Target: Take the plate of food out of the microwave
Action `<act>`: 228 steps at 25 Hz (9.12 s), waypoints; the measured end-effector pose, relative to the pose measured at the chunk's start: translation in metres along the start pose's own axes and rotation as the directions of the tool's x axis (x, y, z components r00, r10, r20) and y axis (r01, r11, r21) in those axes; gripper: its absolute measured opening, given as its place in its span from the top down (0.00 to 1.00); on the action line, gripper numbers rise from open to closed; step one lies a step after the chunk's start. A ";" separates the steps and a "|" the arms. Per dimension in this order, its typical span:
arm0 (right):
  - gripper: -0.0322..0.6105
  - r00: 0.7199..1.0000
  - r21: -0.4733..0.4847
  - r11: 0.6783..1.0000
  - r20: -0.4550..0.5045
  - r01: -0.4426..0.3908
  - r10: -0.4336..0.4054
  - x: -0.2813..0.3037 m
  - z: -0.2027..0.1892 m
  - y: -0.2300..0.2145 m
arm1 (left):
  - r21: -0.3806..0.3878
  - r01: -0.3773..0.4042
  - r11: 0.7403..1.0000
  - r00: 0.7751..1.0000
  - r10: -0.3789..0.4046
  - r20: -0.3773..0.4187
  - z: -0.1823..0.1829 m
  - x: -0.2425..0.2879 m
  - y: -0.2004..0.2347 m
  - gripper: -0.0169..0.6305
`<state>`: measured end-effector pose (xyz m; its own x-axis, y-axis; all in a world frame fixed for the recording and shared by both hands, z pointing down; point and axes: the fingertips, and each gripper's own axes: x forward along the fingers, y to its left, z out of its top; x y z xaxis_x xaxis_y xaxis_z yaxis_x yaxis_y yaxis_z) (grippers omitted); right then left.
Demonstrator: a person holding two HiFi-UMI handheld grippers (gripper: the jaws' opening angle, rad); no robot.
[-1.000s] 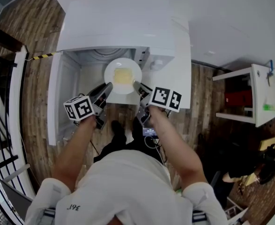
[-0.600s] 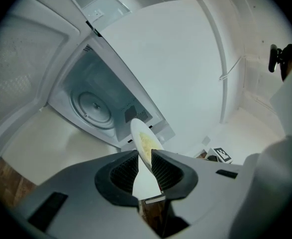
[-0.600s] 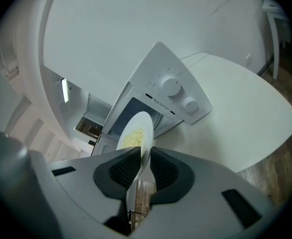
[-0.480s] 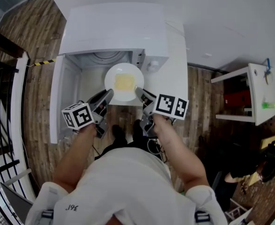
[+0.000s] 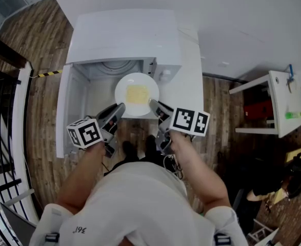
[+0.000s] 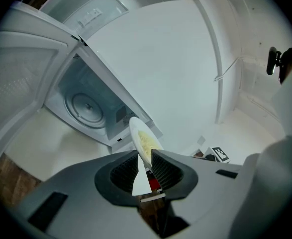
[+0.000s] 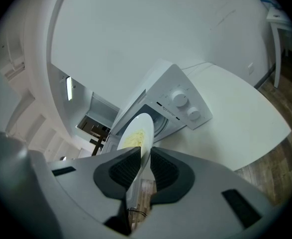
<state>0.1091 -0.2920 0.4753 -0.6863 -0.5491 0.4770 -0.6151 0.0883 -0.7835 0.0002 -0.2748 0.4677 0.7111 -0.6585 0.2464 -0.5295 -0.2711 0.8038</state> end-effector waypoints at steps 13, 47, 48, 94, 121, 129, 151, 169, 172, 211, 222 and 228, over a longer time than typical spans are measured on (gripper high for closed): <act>0.88 0.998 -0.051 0.998 0.041 -0.042 0.044 0.004 0.049 0.042 | 0.041 0.025 0.999 0.999 -0.026 0.026 0.052 0.003 -0.025 0.85; 0.88 1.000 -0.042 0.999 0.023 0.022 -0.021 0.072 0.133 0.046 | 0.053 -0.047 0.998 0.999 0.048 -0.005 0.132 0.054 0.005 0.85; 0.88 0.999 -0.039 0.999 0.023 0.026 -0.025 0.075 0.135 0.044 | 0.050 -0.050 0.997 0.999 0.051 -0.006 0.133 0.057 0.006 0.84; 0.87 0.961 -0.128 0.958 0.141 0.257 -0.239 0.103 0.194 0.028 | 0.008 -0.030 1.000 1.000 0.030 -0.006 0.182 0.098 0.018 0.84; 0.74 0.945 -0.258 0.915 0.185 0.311 -0.269 0.098 0.201 0.042 | 0.079 -0.003 0.997 1.000 0.001 0.027 0.196 0.101 0.001 0.84; 0.74 0.947 -0.238 0.924 0.191 0.299 -0.258 0.088 0.200 0.038 | 0.100 -0.012 0.995 1.000 0.009 0.029 0.193 0.097 -0.004 0.84; 0.95 0.946 -0.303 0.950 0.324 0.078 0.026 0.009 0.211 0.118 | 0.321 0.064 0.945 0.989 -0.103 0.107 0.198 0.045 -0.098 0.84; 0.95 0.933 -0.306 0.950 0.322 -0.060 0.163 -0.053 0.155 0.114 | 0.375 0.073 0.924 0.980 -0.136 0.144 0.136 -0.010 -0.110 0.84; 0.95 0.936 -0.308 0.948 0.307 -0.077 0.176 -0.057 0.142 0.114 | 0.364 0.088 0.927 0.980 -0.146 0.137 0.124 -0.014 -0.110 0.84; 0.95 0.958 -0.251 0.966 0.255 -0.066 0.132 -0.091 0.038 0.034 | 0.247 0.056 0.967 0.993 -0.078 0.083 0.002 -0.051 -0.056 0.84; 0.95 0.970 -0.218 0.976 0.232 -0.026 0.078 -0.089 0.021 0.009 | 0.233 0.033 0.972 0.995 -0.053 0.083 -0.002 -0.054 -0.048 0.85; 0.95 0.967 -0.239 0.971 0.248 -0.001 0.062 -0.092 0.026 0.007 | 0.227 0.025 0.974 0.996 -0.044 0.079 -0.006 -0.052 -0.043 0.85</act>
<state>0.1783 -0.2623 0.4155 -0.6050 -0.7318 0.3138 -0.6896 0.2846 -0.6659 -0.0111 -0.2245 0.4232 0.6950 -0.6992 0.1678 -0.6031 -0.4398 0.6655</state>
